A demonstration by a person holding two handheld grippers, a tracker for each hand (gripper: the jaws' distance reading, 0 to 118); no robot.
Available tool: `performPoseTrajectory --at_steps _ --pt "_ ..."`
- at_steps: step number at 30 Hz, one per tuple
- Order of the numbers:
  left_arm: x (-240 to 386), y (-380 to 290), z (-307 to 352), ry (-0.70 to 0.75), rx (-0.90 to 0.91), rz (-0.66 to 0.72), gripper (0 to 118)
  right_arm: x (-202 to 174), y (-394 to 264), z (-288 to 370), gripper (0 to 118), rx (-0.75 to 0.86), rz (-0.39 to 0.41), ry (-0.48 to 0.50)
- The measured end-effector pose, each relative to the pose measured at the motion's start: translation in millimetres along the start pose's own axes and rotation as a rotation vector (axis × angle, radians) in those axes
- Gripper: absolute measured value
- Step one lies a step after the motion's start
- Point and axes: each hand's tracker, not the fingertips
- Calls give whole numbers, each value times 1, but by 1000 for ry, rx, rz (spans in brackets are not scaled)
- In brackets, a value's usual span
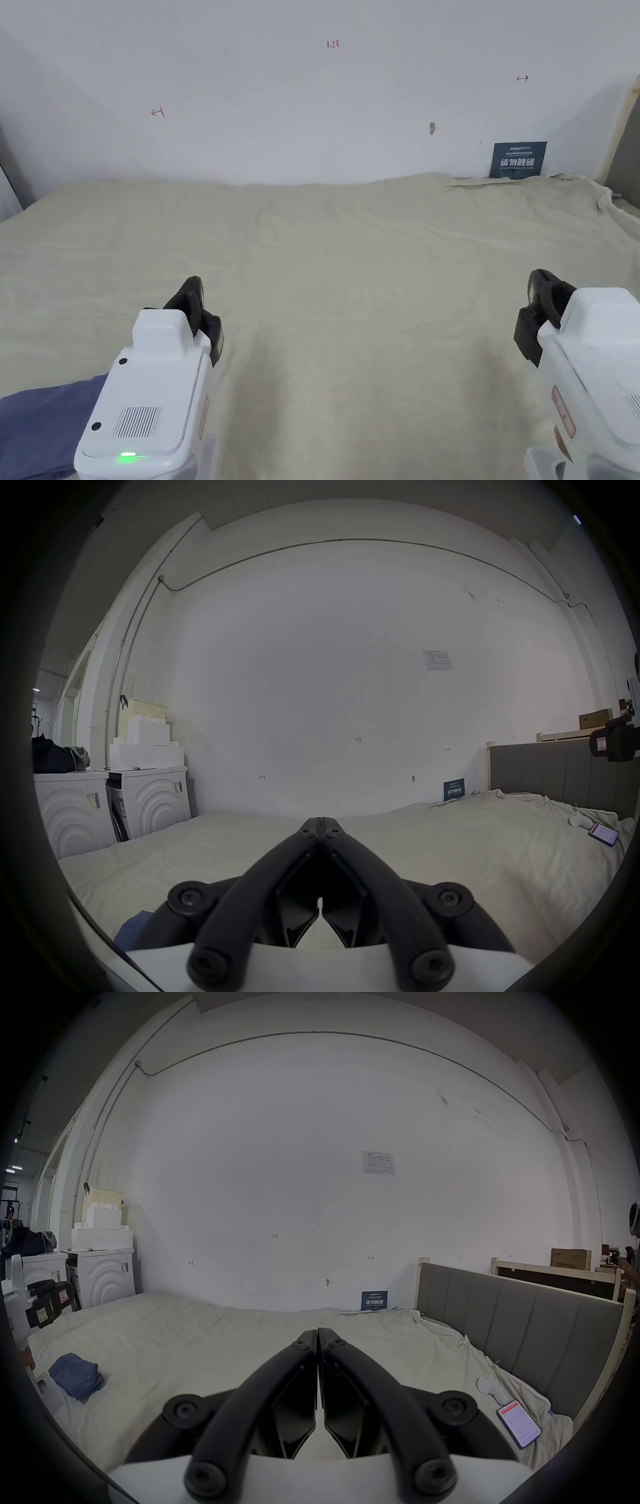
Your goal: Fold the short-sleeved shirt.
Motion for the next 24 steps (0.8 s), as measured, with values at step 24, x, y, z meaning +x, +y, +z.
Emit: performPoseTrajectory --at_steps 24 --pt "-5 2 1 -12 -15 -9 45 -2 3 2 29 4 4 1"
